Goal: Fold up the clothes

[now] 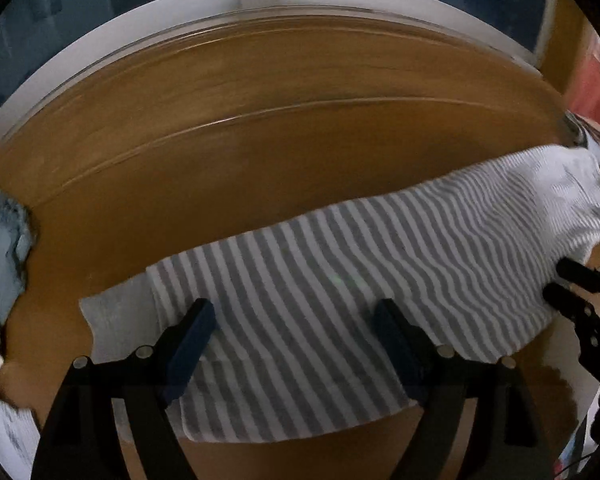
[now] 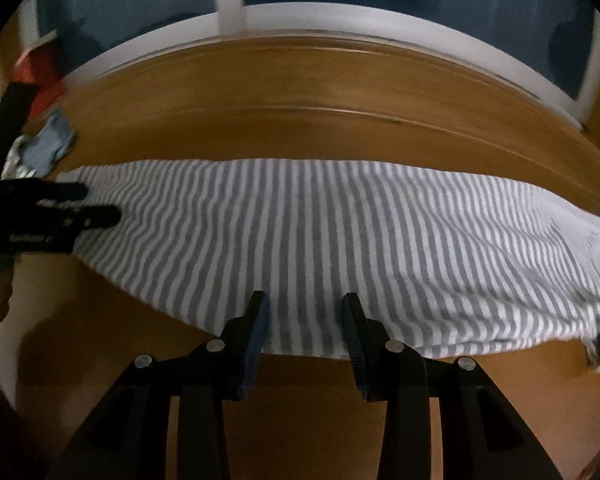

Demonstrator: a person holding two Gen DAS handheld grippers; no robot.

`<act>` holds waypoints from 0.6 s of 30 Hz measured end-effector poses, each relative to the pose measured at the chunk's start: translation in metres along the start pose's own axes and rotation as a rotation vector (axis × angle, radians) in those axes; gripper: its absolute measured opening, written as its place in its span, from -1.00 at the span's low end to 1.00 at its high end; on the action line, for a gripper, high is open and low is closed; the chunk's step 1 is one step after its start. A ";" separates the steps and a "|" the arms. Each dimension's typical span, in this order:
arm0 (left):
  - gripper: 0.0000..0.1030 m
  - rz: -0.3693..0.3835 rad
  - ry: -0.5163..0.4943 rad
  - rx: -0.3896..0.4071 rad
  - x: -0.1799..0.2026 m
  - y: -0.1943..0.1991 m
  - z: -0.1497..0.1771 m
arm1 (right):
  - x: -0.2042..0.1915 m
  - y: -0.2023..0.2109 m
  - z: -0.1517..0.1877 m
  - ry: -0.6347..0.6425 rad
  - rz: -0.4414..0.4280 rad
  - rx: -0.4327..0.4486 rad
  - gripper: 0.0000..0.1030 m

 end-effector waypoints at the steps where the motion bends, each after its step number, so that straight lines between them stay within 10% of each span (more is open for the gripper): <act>1: 0.53 -0.015 0.009 -0.008 0.002 0.002 0.000 | 0.000 0.000 -0.002 -0.002 -0.024 -0.019 -0.27; 10: 0.52 0.165 -0.032 0.020 0.086 0.029 -0.010 | -0.024 -0.026 -0.077 0.033 -0.256 -0.041 -0.27; 18: 0.55 0.140 -0.125 0.027 0.108 0.018 0.003 | -0.028 -0.098 -0.111 0.092 -0.181 -0.129 -0.62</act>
Point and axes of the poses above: each gripper's, at about its wrist camera, not at the fingertips, and y roughly against the way its jaws point, x to its right, z to its underside, the point moved 7 cm from there along -y, roughly the way its jaws point, and after that the axes turned 12 degrees about -z, right-handed, at the moved point
